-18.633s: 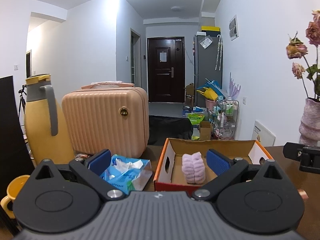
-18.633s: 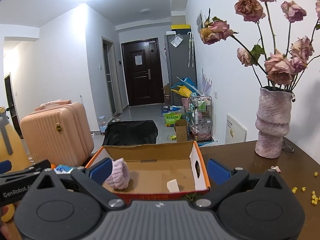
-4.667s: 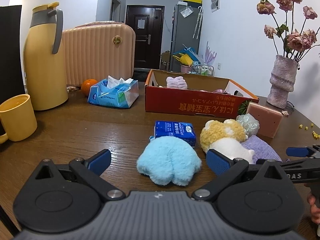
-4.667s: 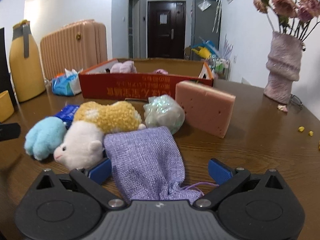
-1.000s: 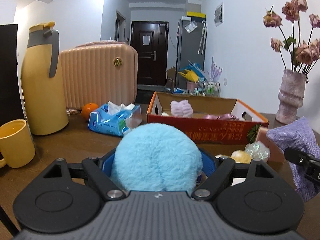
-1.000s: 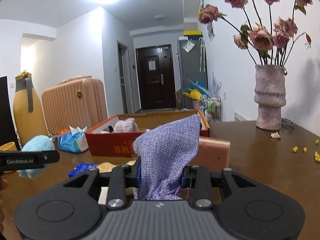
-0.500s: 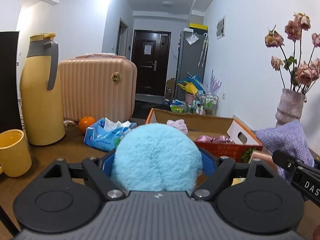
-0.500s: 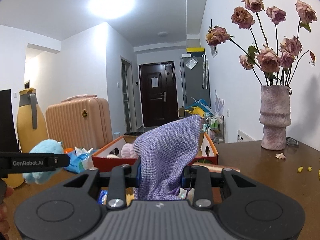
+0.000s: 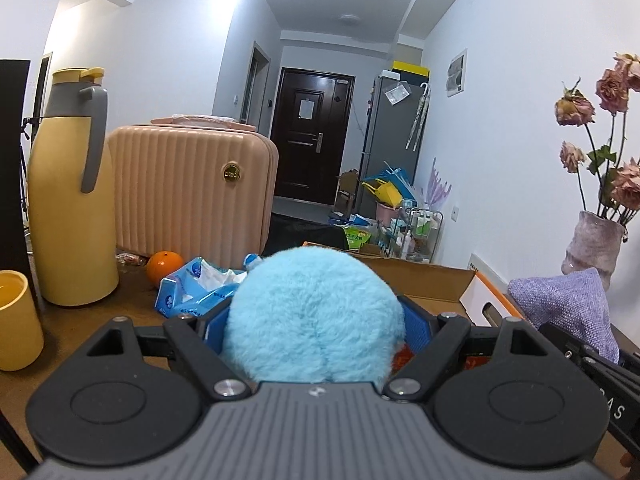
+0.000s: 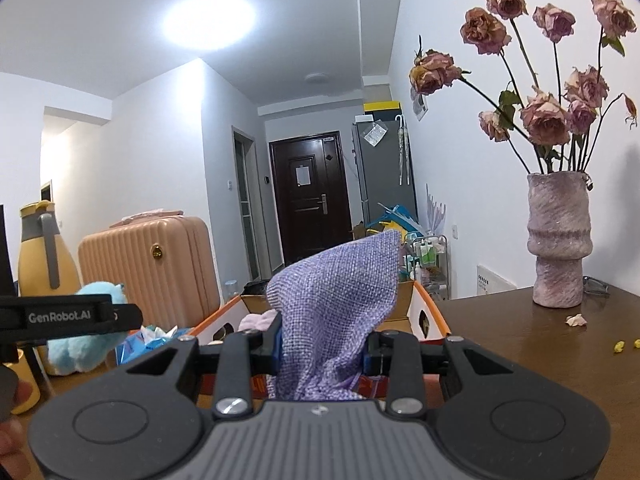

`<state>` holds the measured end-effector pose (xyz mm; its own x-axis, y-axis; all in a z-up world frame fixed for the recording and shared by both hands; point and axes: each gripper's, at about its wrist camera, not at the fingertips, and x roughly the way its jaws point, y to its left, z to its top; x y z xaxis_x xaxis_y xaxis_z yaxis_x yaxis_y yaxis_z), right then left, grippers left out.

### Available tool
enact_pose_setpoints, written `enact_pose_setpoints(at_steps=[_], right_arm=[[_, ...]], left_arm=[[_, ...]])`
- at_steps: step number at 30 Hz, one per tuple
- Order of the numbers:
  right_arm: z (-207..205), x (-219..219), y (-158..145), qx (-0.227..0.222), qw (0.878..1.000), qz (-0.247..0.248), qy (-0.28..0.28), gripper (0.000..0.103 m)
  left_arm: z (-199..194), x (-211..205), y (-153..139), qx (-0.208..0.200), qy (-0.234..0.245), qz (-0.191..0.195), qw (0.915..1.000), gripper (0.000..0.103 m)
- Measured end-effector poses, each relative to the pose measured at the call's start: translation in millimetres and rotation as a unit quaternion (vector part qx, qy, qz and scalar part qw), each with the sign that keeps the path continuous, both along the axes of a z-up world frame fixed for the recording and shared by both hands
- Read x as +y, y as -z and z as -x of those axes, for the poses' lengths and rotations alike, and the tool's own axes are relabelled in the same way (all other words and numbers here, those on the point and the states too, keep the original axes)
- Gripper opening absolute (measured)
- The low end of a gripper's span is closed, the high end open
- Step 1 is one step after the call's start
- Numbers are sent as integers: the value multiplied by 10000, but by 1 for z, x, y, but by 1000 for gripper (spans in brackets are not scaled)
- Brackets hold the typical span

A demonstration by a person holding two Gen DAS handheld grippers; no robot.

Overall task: Organize soft objects
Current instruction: 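Carry the pom-pom and mesh pouch with both grippers over the red box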

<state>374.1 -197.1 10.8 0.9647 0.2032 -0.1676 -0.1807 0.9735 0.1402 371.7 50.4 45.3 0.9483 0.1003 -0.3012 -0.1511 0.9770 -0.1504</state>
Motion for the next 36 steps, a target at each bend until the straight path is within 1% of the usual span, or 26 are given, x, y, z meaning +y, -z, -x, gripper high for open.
enact_pose_setpoints(at_steps=[18,26,36], right_arm=[[-63,11,-3,-3,9998,-161,89,32],[-94,10,-5,25,9994,-281,187,32],[-133,12,-6,97,9991,-308,287,32]], left_arm=[[-63,6,-3,-58,-153,152,9998,84],[-90,-1,-1,-65,-107,44,9999,84],[-124,-8,2,-73,-39,-36,10000,84]])
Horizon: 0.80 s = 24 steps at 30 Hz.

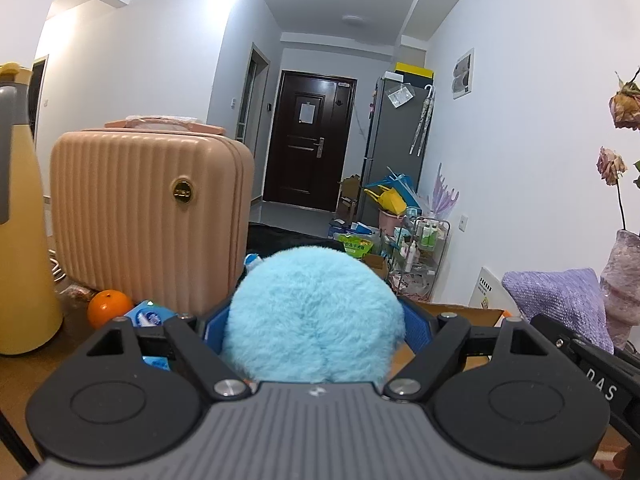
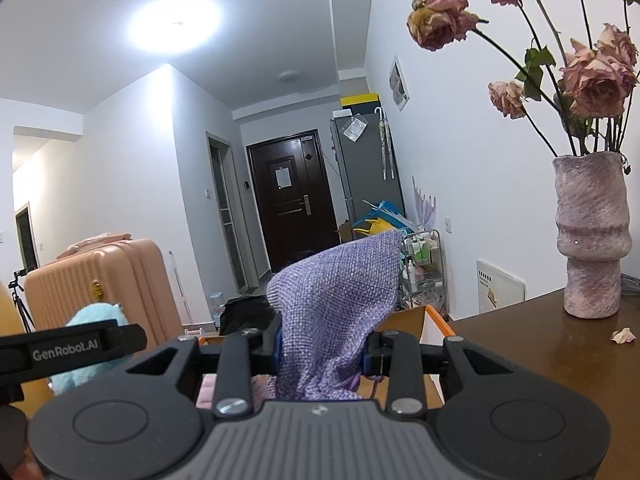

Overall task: Organize soft objects
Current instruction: 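Carry the pom-pom and mesh pouch with both grippers over the red box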

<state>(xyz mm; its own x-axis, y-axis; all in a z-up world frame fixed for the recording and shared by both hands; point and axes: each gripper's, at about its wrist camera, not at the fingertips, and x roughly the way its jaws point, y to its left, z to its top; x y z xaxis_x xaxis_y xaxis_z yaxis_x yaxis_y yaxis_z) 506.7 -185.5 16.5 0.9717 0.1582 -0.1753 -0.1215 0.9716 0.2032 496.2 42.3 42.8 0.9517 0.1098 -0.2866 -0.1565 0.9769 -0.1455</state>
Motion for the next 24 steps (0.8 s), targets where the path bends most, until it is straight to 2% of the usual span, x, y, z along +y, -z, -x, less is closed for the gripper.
enact_pose_setpoints(at_steps=[11,24], right_arm=[[-40,2,1,124,9999,-20,40,32],[-74,12,4,562,9982,89,188,32]], left_arm=[[-38,-7,7,70,65,-134,9999,84],[-70,-8,18,252,-21,-295,9992,84]])
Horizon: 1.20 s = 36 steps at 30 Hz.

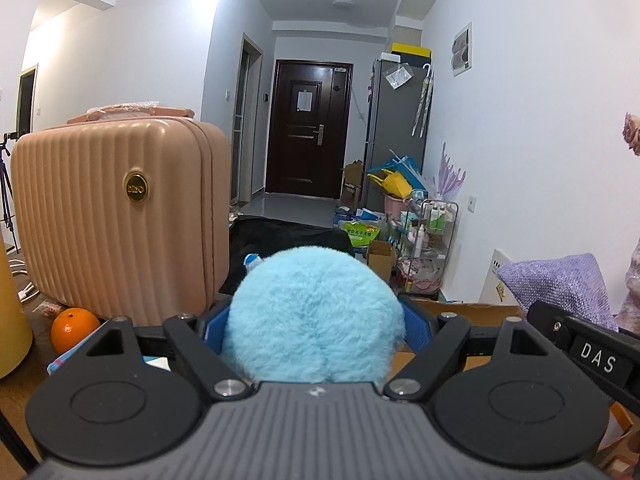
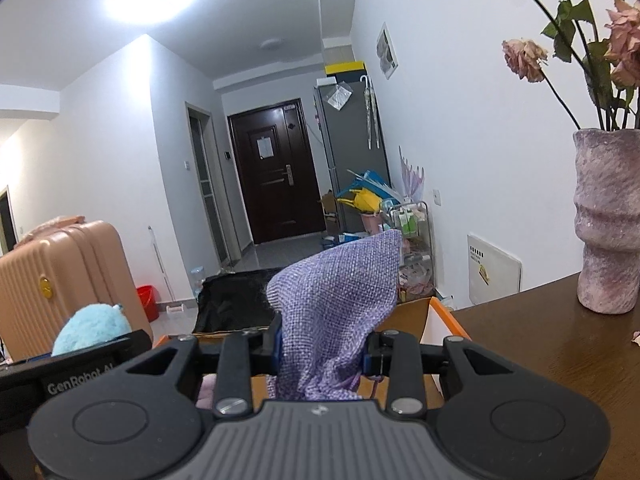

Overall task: Organize soft objects
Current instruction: 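Carry the pom-pom and mesh pouch with both grippers over the red box, then open both grippers to drop the pom-pom and pouch into the box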

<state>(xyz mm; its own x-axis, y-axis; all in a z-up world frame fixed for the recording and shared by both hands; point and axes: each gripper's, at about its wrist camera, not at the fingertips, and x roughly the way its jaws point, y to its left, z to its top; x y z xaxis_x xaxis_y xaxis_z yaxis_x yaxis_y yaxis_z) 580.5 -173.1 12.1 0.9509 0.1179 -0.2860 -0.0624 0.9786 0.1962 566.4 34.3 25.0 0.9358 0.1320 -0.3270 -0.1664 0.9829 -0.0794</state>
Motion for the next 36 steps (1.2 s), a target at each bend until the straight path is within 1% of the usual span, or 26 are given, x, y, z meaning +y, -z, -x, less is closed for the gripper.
enact_pose_setpoints(at_steps=[8,15,24,30,33,36], right_arm=[[-21,4,5,321,9994,104,59,32],[-30,5,14,528,9985,113,115,32],[-37,3,25,710,9973,101,133,32],[-43,6,25,762,9969,180,121,33],[-48,7,23,784,9967,201,119,35],[-50,10,24,798,9964,244,132,39]], left_arm=[[-18,2,9,161,-60,-108,9998,84],[-26,1,16,292,-73,-189,9994,84],[-28,-1,22,295,-58,-283,9991,84],[-27,1,23,265,-91,-235,9993,85],[-26,2,24,269,-90,-197,9994,86],[-24,3,25,229,-102,-206,9995,86]])
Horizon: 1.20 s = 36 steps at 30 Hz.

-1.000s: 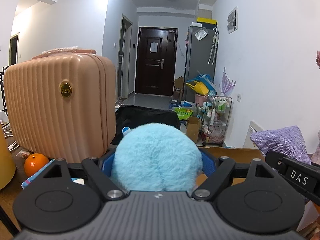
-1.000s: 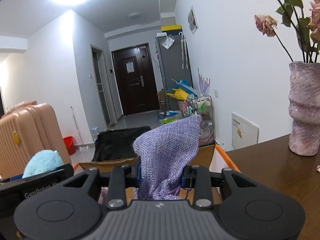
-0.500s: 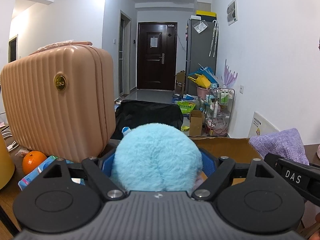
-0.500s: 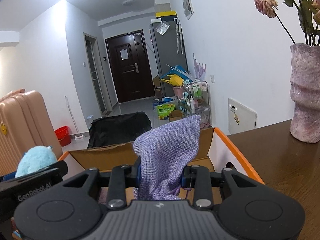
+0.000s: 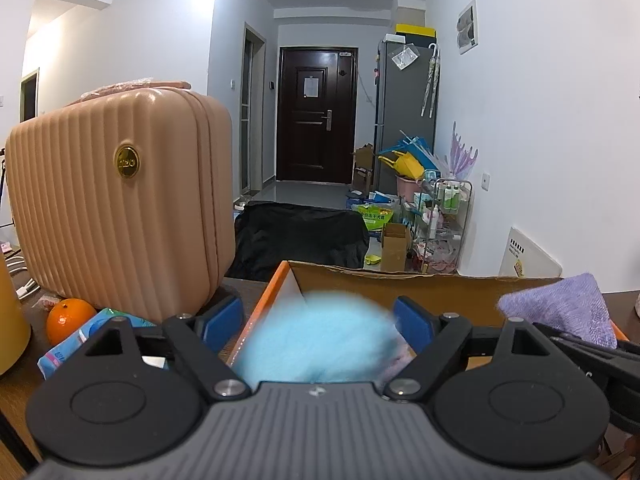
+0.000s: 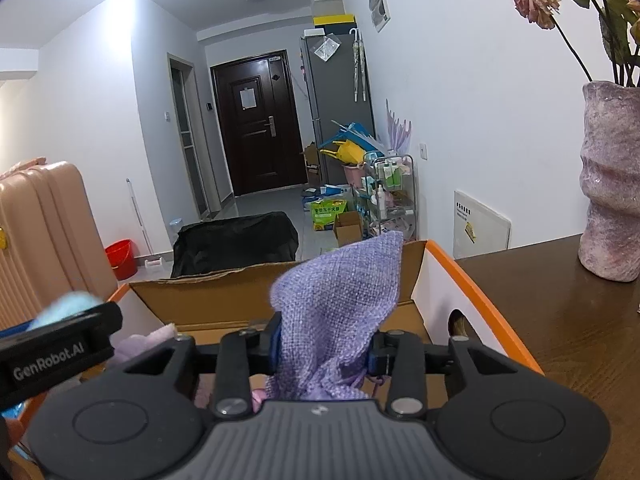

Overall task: Organize soft objects
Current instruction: 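Open both grippers to drop the pom-pom and pouch into the box, then lift both grippers out of the box and pull back from it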

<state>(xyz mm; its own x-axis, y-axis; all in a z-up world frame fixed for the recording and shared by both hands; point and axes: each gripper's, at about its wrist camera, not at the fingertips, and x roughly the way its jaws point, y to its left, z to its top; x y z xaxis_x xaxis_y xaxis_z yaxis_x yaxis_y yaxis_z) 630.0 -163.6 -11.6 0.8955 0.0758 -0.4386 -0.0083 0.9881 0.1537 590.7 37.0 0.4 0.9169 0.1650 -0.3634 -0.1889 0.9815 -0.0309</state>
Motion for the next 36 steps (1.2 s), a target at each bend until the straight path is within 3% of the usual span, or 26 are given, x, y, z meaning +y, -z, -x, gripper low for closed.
enact_pose_setpoints(at_steps=[2,6,8,10,15,36], right_arm=[[-1,1,1,14,10000,24,20,40],[-7,5,5,-6,9999,88,76,53],[-7,7,6,-54,9998,136,114,63],[-7,9,6,-125,9997,177,122,81],[-6,8,9,-217,9992,282,200,100],[14,-5,18,-376,9989,158,211,103]], left_arm=[[1,0,0,-19,-8,4,10000,91],[3,1,1,-40,-78,11,10000,100],[4,3,2,-55,-129,25,9999,103],[4,2,2,-61,-166,27,9998,103],[2,6,4,10,-280,147,9995,103],[13,14,7,11,-301,148,9994,103]])
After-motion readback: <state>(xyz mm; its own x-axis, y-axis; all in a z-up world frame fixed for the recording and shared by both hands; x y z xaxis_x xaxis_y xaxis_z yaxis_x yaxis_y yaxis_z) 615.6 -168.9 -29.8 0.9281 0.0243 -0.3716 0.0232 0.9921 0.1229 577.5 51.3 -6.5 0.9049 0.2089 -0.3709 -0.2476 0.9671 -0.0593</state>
